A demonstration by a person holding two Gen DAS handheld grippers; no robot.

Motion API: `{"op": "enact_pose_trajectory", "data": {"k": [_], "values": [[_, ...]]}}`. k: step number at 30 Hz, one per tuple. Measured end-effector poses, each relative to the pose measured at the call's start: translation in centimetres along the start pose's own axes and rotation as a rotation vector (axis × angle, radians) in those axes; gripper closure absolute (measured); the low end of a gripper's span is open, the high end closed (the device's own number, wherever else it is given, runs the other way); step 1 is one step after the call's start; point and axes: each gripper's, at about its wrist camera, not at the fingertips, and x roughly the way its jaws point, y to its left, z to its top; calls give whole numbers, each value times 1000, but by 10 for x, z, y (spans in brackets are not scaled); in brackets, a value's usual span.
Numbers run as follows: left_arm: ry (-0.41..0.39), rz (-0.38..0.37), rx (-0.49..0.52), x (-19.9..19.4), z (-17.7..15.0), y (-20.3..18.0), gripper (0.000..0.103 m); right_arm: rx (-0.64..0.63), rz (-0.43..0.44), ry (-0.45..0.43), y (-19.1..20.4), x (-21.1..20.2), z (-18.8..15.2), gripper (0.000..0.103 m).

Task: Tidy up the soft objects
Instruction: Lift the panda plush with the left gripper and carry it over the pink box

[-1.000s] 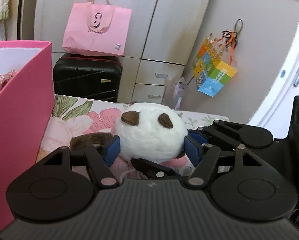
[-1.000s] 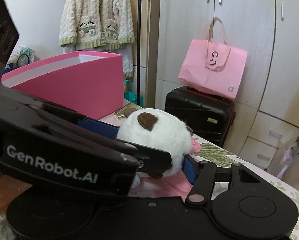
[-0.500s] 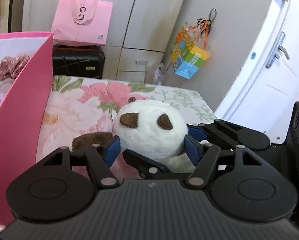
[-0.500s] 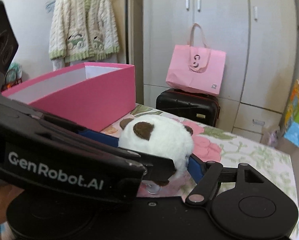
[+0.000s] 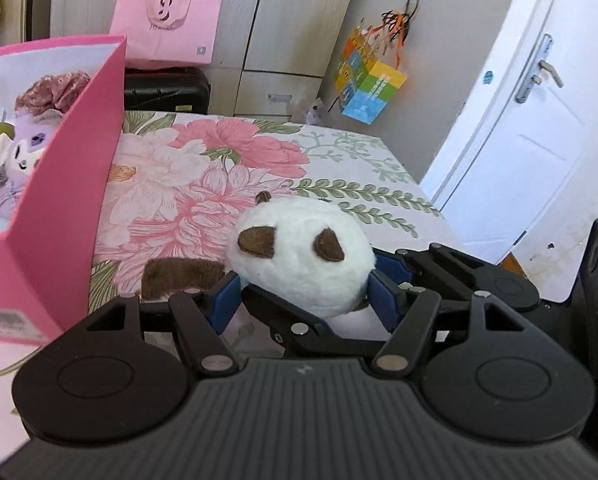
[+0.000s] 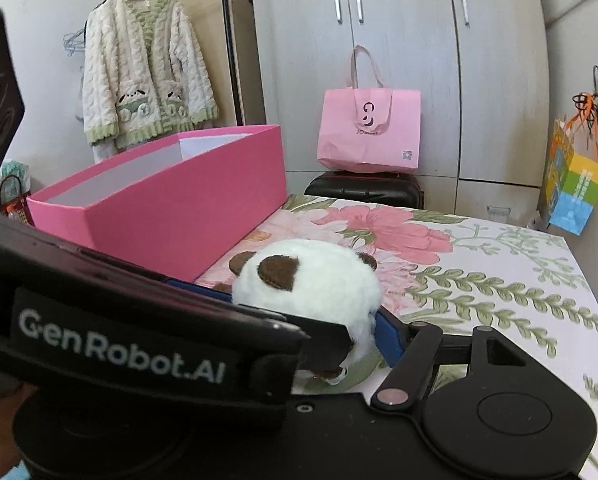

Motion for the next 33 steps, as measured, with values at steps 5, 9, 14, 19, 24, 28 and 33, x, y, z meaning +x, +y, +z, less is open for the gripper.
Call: {"op": "enact_pose_trajectory", "data": {"k": [5, 9, 14, 19, 24, 28, 33], "values": [[-18, -23, 7, -28, -9, -5, 36, -35, -21, -1, 20, -25, 2, 29], [-35, -23, 10, -52, -17, -4, 36, -38, -16, 9, 37, -40, 4, 29], [-74, 11, -32, -80, -29, 2, 36, -62, 12, 11, 60, -54, 6, 30], [-91, 83, -33, -113, -34, 6, 36, -84, 57, -14, 89, -64, 8, 30], [-178, 157, -36, -146, -30, 13, 36, -89, 107, -71, 114, -70, 24, 30], [-262, 204, -50, -164, -23, 21, 35, -112, 138, -114, 129, -69, 41, 30], [-336, 227, -62, -180, -6, 34, 35, -170, 165, -156, 144, -64, 67, 30]]}}
